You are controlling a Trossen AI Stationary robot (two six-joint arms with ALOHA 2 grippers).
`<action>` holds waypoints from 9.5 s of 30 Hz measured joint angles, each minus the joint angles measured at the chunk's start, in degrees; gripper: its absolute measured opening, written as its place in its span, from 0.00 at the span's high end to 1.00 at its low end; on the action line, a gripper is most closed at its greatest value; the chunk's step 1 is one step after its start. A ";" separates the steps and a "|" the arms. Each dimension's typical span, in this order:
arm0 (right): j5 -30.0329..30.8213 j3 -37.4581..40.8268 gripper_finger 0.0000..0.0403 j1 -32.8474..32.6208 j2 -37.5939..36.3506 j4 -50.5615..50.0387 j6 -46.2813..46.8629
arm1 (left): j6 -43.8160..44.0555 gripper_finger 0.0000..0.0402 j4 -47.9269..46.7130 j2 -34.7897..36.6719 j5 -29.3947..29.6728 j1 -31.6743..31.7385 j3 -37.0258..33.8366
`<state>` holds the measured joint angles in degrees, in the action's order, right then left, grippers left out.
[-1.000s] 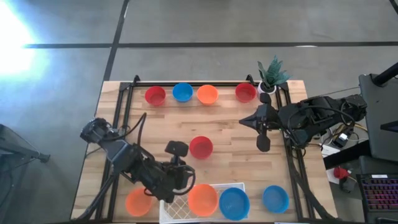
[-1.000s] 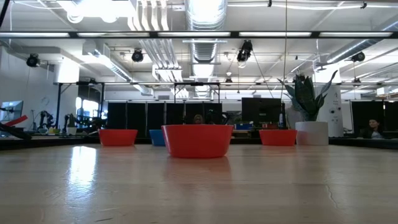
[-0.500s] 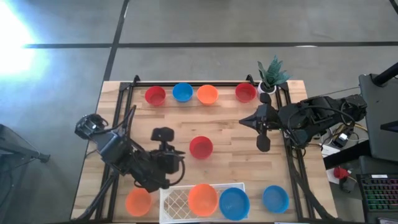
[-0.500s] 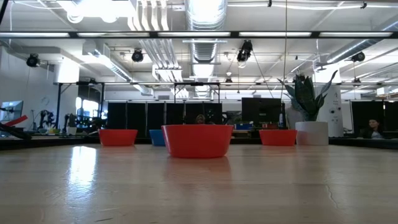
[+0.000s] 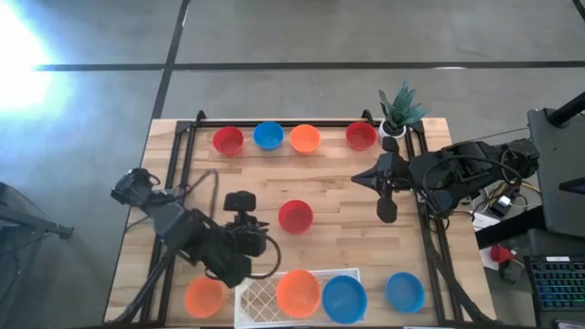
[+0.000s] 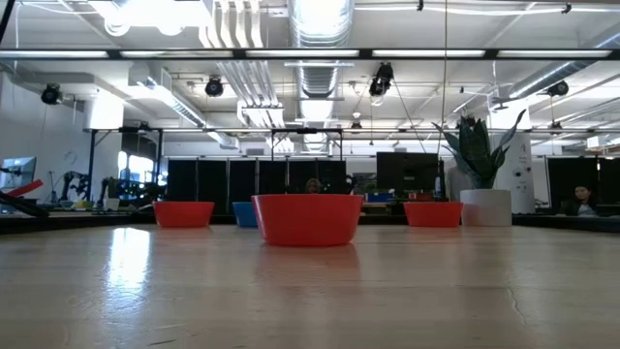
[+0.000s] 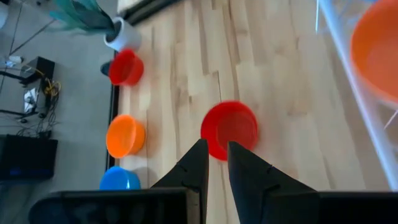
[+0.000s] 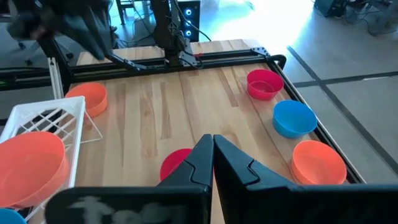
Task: Pick & Place Mini bowls
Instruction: Put the middle orange bowl on the shelf, then put the top left red bowl on the shelf
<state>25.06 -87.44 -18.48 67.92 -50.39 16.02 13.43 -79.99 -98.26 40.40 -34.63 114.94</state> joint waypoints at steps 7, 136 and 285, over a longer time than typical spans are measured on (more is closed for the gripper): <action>0.00 0.00 0.98 0.00 0.00 0.00 0.02 | -1.96 0.86 10.77 -0.02 -0.96 0.09 -11.84; 0.04 0.02 0.98 -0.02 0.00 0.13 -1.19 | 14.50 0.86 27.88 28.10 -11.22 58.39 -61.77; -0.02 0.02 0.98 -0.02 0.02 0.13 -4.44 | -39.09 1.00 47.65 24.22 -24.35 73.09 -74.59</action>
<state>25.04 -87.42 -18.50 67.94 -50.26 11.57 -25.66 -32.34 -74.04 16.05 38.46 40.35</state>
